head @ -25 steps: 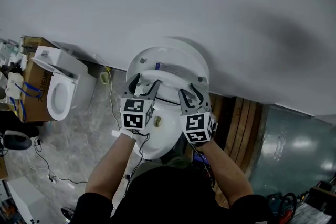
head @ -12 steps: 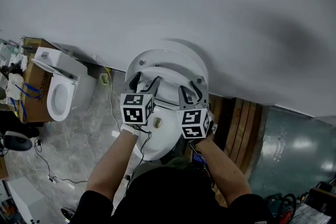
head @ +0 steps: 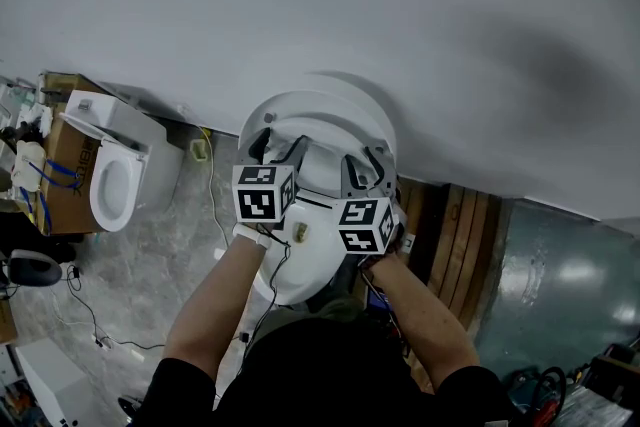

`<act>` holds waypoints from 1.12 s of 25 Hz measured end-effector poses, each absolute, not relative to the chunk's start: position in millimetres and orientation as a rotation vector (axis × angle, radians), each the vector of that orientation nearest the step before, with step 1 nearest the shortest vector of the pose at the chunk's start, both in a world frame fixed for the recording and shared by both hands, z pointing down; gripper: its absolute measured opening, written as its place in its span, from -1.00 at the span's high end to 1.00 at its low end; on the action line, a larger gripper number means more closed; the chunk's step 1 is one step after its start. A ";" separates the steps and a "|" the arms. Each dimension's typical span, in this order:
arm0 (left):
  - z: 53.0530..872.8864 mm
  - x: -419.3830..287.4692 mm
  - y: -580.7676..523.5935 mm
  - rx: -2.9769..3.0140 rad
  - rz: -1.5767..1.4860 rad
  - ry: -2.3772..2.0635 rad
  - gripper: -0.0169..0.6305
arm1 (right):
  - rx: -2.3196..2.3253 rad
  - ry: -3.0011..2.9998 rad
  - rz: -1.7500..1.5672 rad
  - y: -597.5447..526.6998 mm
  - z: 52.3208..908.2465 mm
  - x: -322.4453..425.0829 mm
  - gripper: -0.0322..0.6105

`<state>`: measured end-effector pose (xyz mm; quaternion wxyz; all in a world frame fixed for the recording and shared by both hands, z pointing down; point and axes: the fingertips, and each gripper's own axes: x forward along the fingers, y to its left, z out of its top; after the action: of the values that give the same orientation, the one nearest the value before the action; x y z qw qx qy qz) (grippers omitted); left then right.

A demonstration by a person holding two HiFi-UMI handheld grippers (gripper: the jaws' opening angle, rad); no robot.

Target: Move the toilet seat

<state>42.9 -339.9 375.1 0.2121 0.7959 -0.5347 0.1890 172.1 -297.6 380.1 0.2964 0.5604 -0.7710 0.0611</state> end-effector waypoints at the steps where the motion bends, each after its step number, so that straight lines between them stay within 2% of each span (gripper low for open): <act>1: 374.6 43.4 -341.2 2.209 0.522 -1.485 0.01 | 1.498 -2.052 0.165 -296.6 378.9 172.6 0.33; 11: 373.5 40.4 -341.3 2.257 0.592 -1.465 0.01 | 1.567 -2.156 0.181 -267.6 331.5 169.3 0.35; 20: 332.3 19.0 -287.4 2.327 0.443 -1.461 0.01 | 1.566 -2.273 0.188 -240.2 288.1 154.6 0.42; 26: 283.7 3.5 -216.3 2.415 0.328 -1.381 0.01 | 1.544 -2.348 0.143 -209.6 258.6 153.5 0.59; 27: 276.2 -0.3 -203.9 2.431 0.321 -1.374 0.03 | 1.550 -2.351 0.148 -202.3 253.6 155.2 0.62; 28: 268.1 -4.6 -191.9 2.449 0.313 -1.373 0.14 | 1.559 -2.354 0.155 -194.9 248.3 157.0 0.64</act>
<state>-4.6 -191.9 268.1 0.1576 0.8561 -0.4799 0.1094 157.0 -194.9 248.3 0.1564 0.5446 -0.8222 0.0540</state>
